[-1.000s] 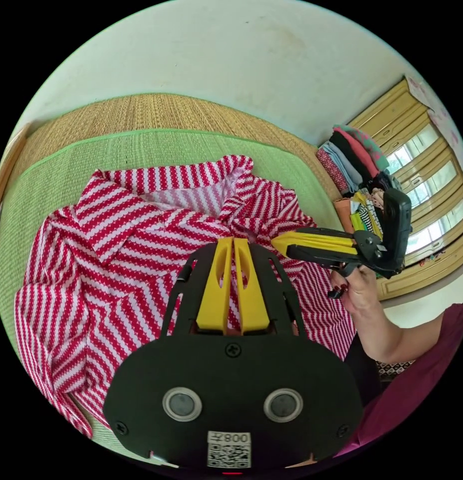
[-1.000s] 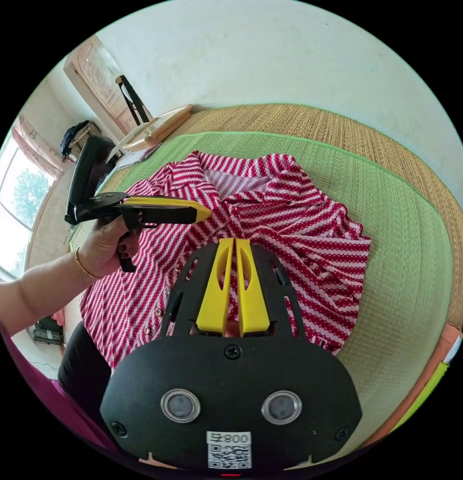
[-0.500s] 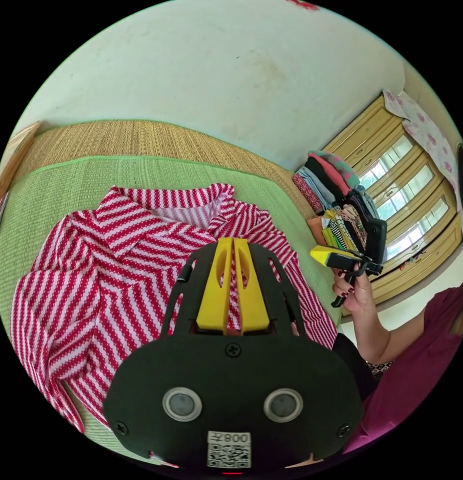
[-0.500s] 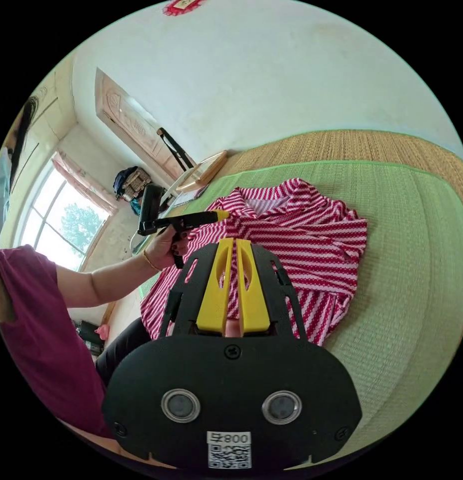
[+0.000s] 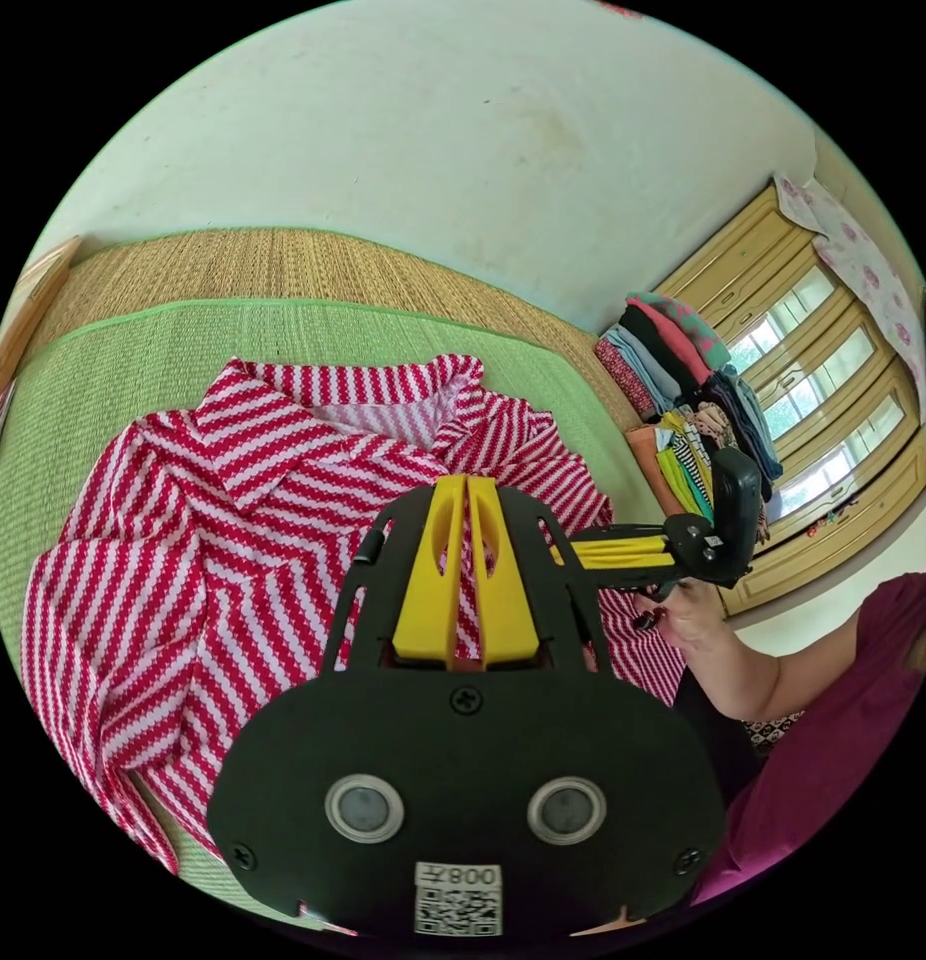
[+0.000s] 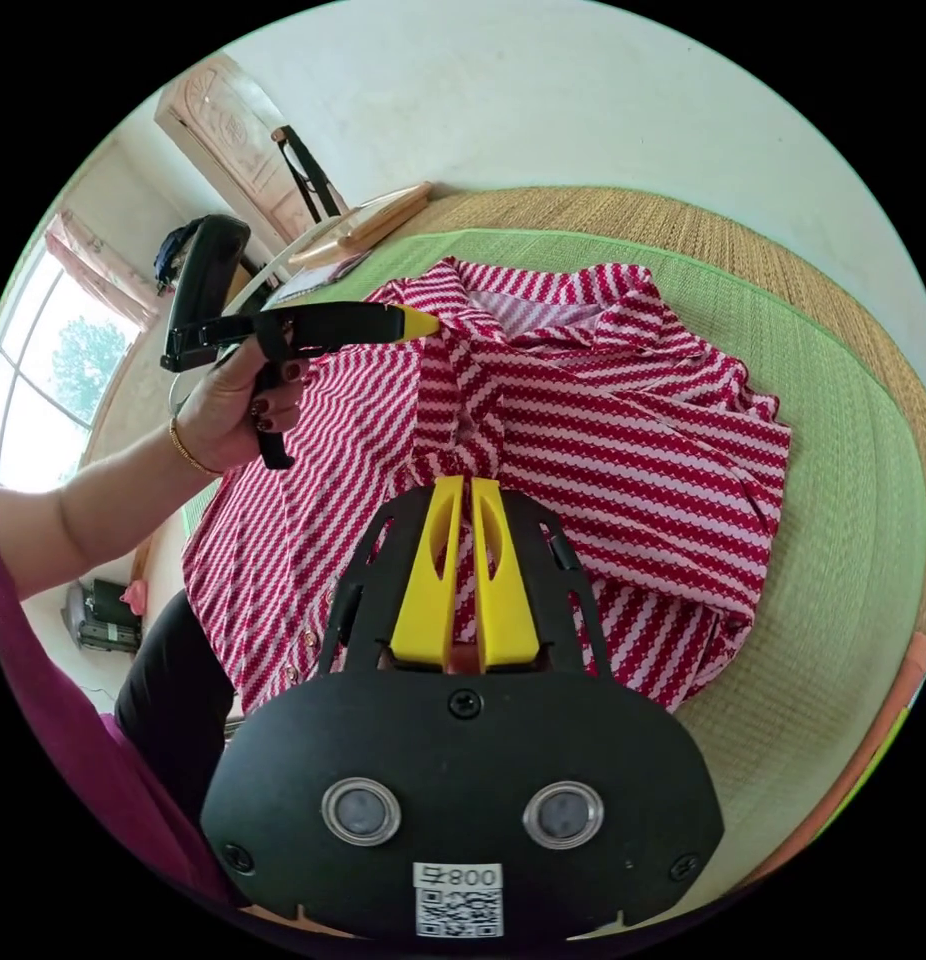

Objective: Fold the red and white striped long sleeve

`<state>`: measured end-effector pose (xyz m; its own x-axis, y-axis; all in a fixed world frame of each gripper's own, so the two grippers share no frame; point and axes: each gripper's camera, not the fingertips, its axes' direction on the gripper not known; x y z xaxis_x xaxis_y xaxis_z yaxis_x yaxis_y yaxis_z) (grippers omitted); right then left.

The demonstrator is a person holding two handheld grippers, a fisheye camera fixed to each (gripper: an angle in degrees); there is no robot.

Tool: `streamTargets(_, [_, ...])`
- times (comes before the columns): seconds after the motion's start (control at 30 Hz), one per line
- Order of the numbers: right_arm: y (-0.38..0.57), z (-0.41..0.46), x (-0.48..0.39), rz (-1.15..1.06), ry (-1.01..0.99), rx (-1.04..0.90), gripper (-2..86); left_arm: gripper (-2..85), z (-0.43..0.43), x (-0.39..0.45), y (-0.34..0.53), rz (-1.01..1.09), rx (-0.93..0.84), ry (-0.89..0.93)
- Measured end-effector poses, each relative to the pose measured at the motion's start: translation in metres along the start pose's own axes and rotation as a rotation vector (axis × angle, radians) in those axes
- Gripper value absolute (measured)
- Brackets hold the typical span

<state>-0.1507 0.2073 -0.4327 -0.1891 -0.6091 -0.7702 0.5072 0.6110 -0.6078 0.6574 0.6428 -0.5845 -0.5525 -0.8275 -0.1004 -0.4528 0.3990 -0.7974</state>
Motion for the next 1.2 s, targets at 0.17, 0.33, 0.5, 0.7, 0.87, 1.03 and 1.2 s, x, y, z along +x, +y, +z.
streamTargets(0.17, [0.015, -0.038, -0.024, -0.076, -0.033, 0.126, 1.2, 0.1, -0.002, -0.013, 0.001, -0.034, 0.034, 0.018])
streamTargets(0.33, [0.022, -0.027, -0.055, -0.161, -0.015, 0.117, 1.2, 0.4, 0.010, -0.035, 0.007, -0.102, 0.024, 0.046])
streamTargets(0.5, [0.016, 0.003, -0.078, -0.222, 0.068, 0.012, 1.4, 1.0, 0.008, -0.034, 0.014, -0.136, 0.086, 0.061])
streamTargets(0.7, [0.016, -0.002, -0.080, -0.201, 0.014, 0.003, 3.8, 0.8, 0.051, 0.009, 0.009, -0.007, -0.068, 0.056])
streamTargets(0.87, [0.031, -0.028, -0.073, -0.151, -0.061, 0.045, 5.7, 0.6, 0.077, 0.017, 0.006, -0.001, -0.157, -0.061])
streamTargets(1.03, [0.058, -0.050, -0.050, -0.070, -0.011, 0.066, 5.7, 2.3, 0.076, 0.036, -0.010, 0.027, -0.077, -0.007])
streamTargets(1.2, [0.086, -0.082, -0.010, 0.077, 0.094, 0.120, 6.0, 5.5, 0.119, 0.077, -0.057, 0.150, -0.113, 0.049])
